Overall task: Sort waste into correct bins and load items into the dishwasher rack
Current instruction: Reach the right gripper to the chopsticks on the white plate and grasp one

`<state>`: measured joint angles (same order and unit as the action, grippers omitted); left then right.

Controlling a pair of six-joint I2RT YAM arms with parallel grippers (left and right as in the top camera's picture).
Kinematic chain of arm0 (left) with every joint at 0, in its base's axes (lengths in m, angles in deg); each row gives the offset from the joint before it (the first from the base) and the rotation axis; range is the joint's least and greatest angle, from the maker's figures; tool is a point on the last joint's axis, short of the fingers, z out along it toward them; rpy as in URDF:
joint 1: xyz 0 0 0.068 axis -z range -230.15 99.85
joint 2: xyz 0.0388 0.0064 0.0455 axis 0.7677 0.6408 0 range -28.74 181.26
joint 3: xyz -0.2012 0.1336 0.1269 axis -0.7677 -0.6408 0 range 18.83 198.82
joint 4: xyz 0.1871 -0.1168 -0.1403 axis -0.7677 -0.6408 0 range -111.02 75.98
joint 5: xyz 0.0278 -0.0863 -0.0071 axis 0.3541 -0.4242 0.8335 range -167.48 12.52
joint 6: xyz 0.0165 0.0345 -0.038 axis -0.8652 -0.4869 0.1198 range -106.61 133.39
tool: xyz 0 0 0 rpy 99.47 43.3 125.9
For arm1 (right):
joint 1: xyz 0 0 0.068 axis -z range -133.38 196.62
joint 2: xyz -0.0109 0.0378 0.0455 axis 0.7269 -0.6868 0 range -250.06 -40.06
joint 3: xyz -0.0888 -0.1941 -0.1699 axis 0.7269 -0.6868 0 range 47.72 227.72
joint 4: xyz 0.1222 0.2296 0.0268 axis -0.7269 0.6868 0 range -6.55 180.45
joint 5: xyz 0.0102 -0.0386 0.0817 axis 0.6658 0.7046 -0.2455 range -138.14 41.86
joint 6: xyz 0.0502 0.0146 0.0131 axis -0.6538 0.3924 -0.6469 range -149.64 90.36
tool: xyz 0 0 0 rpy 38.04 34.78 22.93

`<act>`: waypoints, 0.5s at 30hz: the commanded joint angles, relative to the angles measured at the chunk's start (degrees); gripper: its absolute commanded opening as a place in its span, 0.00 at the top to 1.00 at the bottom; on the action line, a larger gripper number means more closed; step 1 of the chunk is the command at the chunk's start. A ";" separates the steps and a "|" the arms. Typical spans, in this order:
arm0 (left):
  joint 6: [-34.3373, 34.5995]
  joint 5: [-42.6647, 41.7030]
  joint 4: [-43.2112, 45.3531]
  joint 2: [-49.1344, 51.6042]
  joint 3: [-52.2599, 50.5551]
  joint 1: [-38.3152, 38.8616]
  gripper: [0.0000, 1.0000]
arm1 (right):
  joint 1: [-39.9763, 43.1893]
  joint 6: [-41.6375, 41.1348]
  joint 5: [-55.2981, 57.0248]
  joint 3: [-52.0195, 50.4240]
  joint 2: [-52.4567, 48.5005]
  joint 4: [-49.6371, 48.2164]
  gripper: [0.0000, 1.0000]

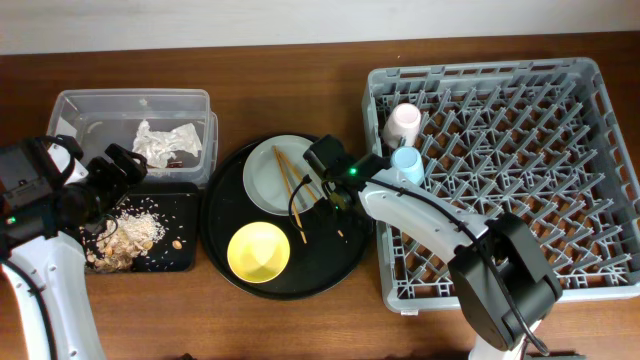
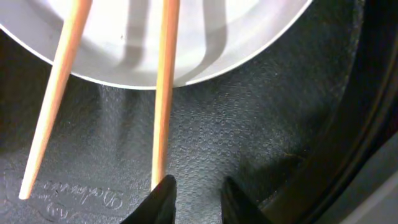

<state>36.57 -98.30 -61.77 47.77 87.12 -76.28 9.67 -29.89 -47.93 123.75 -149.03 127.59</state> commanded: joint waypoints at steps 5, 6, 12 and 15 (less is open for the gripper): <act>-0.52 -0.39 0.11 -0.24 0.76 -0.20 0.01 | -0.17 -0.70 -3.65 0.74 -0.28 -1.14 0.57; -0.55 -0.39 0.09 -0.24 0.76 -0.20 0.01 | -0.17 -0.70 -3.63 0.72 -0.28 -1.11 0.57; -0.55 -0.39 0.09 -0.24 0.76 -0.20 0.01 | -0.17 -0.68 -3.67 -1.03 -0.44 -2.73 0.55; -0.52 -0.39 0.11 -0.24 0.76 -0.20 0.01 | -0.17 -0.68 -3.63 -2.49 -0.48 -3.63 0.56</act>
<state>36.57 -98.30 -61.77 47.77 87.12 -76.28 9.67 -30.28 -51.03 123.23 -149.03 124.95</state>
